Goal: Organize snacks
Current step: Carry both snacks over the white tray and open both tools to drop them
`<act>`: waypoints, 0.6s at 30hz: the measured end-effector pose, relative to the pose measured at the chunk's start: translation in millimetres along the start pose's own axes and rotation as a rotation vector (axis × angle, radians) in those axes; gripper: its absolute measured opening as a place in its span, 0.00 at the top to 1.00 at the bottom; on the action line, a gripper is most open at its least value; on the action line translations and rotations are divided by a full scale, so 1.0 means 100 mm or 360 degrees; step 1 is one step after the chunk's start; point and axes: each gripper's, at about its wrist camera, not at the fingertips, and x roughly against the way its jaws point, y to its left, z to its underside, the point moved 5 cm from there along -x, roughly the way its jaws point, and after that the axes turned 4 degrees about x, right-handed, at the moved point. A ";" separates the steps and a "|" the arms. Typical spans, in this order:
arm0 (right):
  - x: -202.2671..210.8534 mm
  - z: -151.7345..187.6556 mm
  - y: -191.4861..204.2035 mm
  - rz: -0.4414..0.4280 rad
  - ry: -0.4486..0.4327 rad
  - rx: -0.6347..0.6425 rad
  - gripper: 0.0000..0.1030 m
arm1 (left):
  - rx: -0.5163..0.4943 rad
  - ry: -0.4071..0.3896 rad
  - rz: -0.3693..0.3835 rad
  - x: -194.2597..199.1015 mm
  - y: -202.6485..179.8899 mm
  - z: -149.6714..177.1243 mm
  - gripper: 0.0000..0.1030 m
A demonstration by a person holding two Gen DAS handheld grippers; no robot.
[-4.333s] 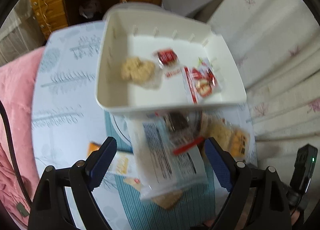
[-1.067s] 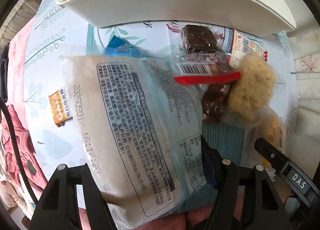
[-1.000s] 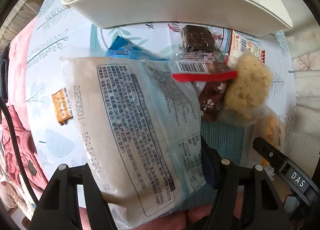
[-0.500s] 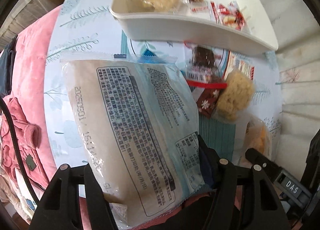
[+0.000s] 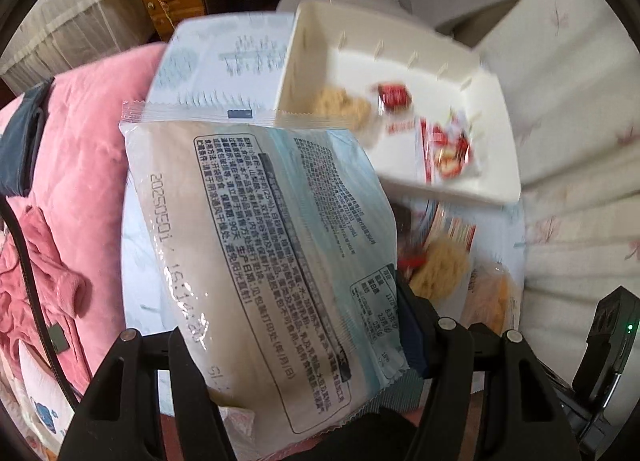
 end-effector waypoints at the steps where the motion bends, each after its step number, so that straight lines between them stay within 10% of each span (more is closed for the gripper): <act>1: 0.02 -0.06 0.04 -0.0006 -0.0019 0.0013 0.22 | 0.0002 -0.0024 -0.0001 0.04 0.00 -0.07 0.38; 18: 0.12 -1.13 0.35 -0.0046 -0.0383 0.0328 0.21 | 0.0047 -0.0329 0.0174 0.28 -0.20 -0.86 0.38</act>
